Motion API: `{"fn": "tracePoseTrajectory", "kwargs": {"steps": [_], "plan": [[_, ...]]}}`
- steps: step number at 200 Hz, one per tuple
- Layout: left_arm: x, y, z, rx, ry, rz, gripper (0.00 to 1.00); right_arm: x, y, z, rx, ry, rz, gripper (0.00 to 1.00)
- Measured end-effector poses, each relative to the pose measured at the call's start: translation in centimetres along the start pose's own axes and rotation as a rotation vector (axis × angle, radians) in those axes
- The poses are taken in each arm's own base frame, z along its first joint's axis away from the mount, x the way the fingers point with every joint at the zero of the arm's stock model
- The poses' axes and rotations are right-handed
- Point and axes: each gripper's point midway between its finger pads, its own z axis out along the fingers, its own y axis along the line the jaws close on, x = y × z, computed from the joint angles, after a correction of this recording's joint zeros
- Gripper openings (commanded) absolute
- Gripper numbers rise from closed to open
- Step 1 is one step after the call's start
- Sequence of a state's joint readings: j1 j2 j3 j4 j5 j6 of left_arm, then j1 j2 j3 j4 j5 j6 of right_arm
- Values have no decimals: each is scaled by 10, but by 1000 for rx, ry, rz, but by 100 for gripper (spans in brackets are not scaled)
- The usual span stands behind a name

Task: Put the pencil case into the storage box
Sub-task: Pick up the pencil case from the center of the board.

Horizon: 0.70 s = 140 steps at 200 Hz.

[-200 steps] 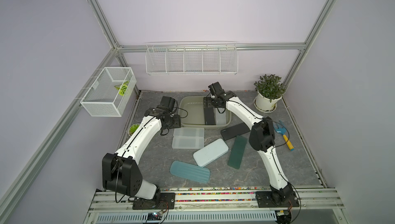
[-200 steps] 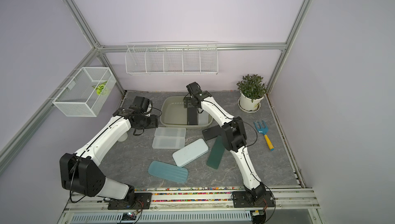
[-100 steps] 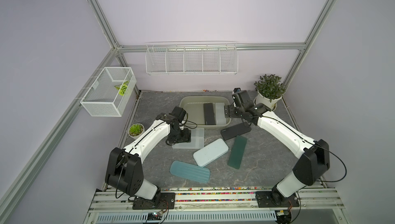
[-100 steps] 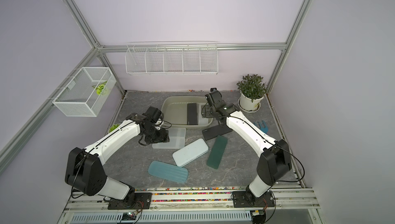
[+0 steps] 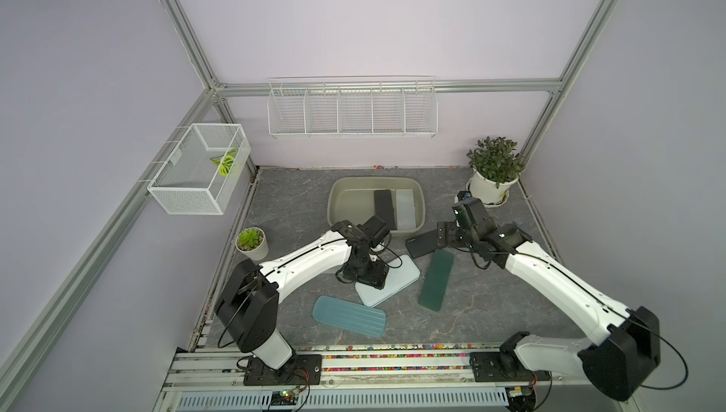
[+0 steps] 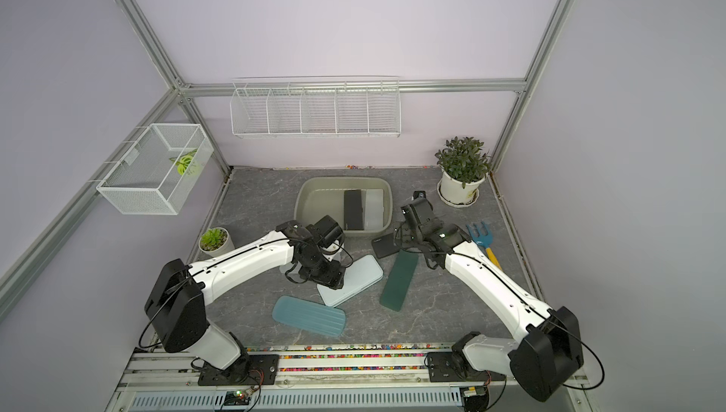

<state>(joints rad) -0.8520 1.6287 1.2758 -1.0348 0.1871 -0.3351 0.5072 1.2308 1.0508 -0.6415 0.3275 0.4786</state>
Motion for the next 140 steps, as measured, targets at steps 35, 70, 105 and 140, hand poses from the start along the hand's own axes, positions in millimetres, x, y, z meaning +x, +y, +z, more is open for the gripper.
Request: {"fn": "tracePoseTrajectory", "kwargs": {"steps": [35, 70, 105, 140], "plan": [[-61, -45, -4, 45, -88, 82, 76, 5, -49, -13, 95, 16, 220, 98], [-97, -102, 24, 74, -95, 147, 77, 16, -88, -27, 186, 61, 397, 98], [-112, -145, 59, 78, -69, 175, 78, 18, -98, -47, 192, 28, 462, 98], [-107, -164, 85, 55, -26, 187, 83, 21, -105, -58, 200, 14, 487, 98]]}}
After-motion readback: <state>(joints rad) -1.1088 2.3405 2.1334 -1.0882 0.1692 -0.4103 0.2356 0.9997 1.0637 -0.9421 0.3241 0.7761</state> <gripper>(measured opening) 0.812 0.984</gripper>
